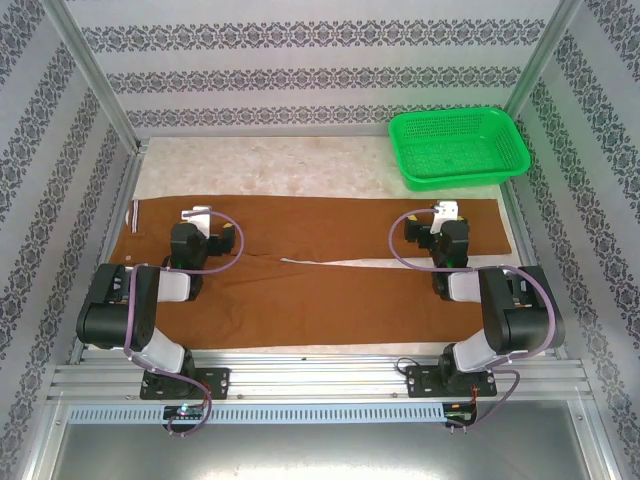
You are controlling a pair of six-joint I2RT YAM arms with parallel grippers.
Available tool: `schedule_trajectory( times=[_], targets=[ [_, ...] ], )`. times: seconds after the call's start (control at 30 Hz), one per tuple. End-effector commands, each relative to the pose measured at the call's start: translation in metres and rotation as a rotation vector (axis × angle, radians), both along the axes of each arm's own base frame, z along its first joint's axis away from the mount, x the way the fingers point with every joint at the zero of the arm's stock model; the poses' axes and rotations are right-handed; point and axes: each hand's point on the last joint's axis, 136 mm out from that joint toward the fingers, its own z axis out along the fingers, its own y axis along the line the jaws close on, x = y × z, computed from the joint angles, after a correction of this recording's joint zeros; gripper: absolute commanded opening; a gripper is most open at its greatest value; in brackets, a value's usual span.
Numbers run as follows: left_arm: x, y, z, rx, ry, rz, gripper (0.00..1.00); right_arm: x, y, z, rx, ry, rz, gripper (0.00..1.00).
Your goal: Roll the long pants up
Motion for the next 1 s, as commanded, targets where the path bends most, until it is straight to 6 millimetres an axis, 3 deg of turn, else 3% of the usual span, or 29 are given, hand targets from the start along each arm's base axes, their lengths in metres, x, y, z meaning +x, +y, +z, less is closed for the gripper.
schedule_trajectory(
  times=[0.0, 0.57, 0.63, 0.7, 0.8, 0.97],
  targets=[
    [0.005, 0.002, 0.004, -0.022, -0.011, 0.006, 1.00, 0.004, 0.001, 0.009, 0.011, -0.026, 0.010, 0.98],
    [0.007, 0.004, 0.007, -0.021, 0.002, 0.014, 1.00, 0.005, 0.001, 0.008, 0.017, -0.022, 0.011, 0.98],
    [0.010, 0.014, 0.012, -0.005, 0.099, 0.078, 1.00, 0.004, 0.000, 0.009, 0.037, -0.022, 0.024, 0.98],
    [0.017, 0.040, 0.022, 0.035, 0.196, 0.230, 1.00, 0.004, 0.000, 0.009, 0.035, -0.025, 0.025, 0.98],
    [0.026, 0.037, 0.015, -0.021, 0.202, 0.192, 1.00, 0.007, -0.002, 0.014, 0.042, -0.007, 0.013, 0.98],
    [0.024, 0.050, 0.057, -0.150, 0.117, 0.234, 1.00, 0.015, -0.015, 0.045, 0.082, 0.087, -0.042, 0.98]
  ],
)
